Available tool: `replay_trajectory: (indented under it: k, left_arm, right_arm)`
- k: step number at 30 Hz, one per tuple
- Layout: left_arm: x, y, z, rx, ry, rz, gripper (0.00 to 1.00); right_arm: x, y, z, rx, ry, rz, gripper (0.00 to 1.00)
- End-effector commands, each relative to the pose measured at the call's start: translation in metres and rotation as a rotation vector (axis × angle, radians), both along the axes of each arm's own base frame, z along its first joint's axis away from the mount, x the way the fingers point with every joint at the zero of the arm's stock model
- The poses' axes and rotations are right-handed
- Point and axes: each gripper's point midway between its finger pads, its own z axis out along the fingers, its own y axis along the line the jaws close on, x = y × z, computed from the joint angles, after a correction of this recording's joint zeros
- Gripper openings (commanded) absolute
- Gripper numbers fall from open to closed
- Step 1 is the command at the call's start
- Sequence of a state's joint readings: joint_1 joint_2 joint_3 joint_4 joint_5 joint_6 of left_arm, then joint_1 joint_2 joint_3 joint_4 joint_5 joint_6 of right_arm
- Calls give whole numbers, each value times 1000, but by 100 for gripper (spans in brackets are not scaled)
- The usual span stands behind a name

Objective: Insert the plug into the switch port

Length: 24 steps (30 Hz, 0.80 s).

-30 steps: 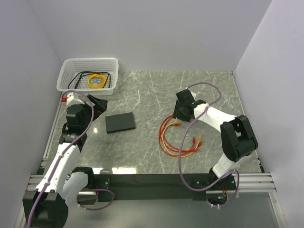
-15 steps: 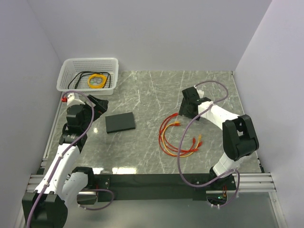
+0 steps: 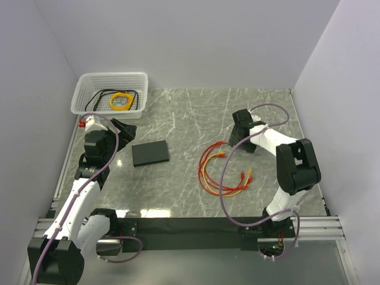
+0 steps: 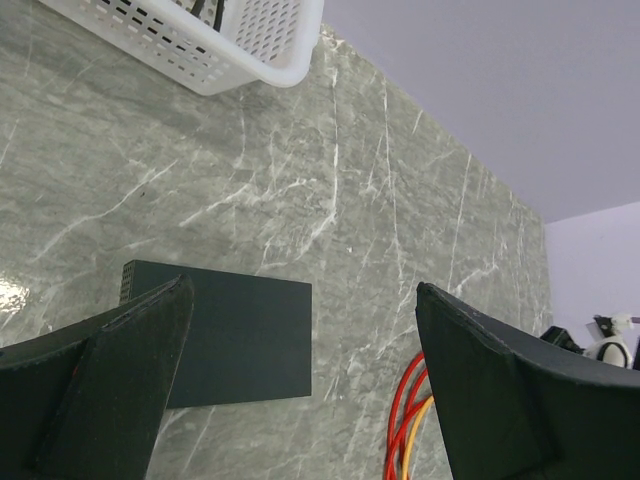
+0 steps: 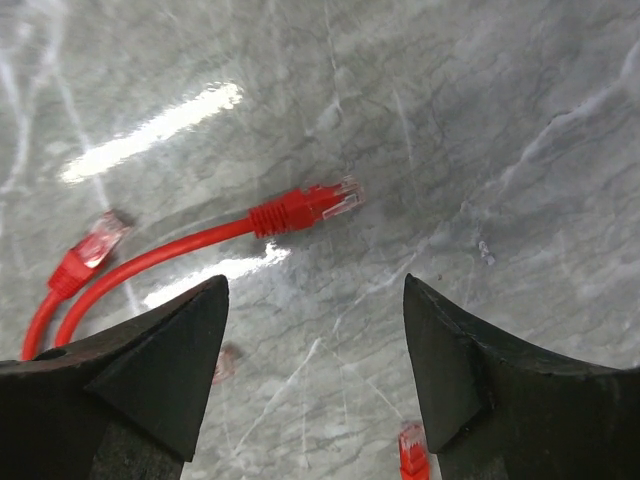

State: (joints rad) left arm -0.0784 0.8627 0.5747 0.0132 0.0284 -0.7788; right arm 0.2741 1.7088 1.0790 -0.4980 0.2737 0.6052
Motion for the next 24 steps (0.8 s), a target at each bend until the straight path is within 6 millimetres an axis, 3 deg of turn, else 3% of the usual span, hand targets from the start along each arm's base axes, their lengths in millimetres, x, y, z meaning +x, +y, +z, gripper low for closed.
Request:
replay_trajectory:
  k: [1, 5, 14, 24]
  left_arm:
    - [2, -4, 15, 5, -58, -22, 99]
    - [2, -6, 14, 5, -57, -26, 99]
    - [2, -8, 10, 6, -52, -33, 99]
    - [3, -10, 8, 7, -45, -39, 99]
  right_arm:
    - [18, -5, 2, -17, -31, -48, 77]
    - [26, -2, 3, -3, -48, -57, 77]
    - [35, 5, 33, 52, -156, -51, 76]
    - [42, -11, 18, -33, -78, -112, 75]
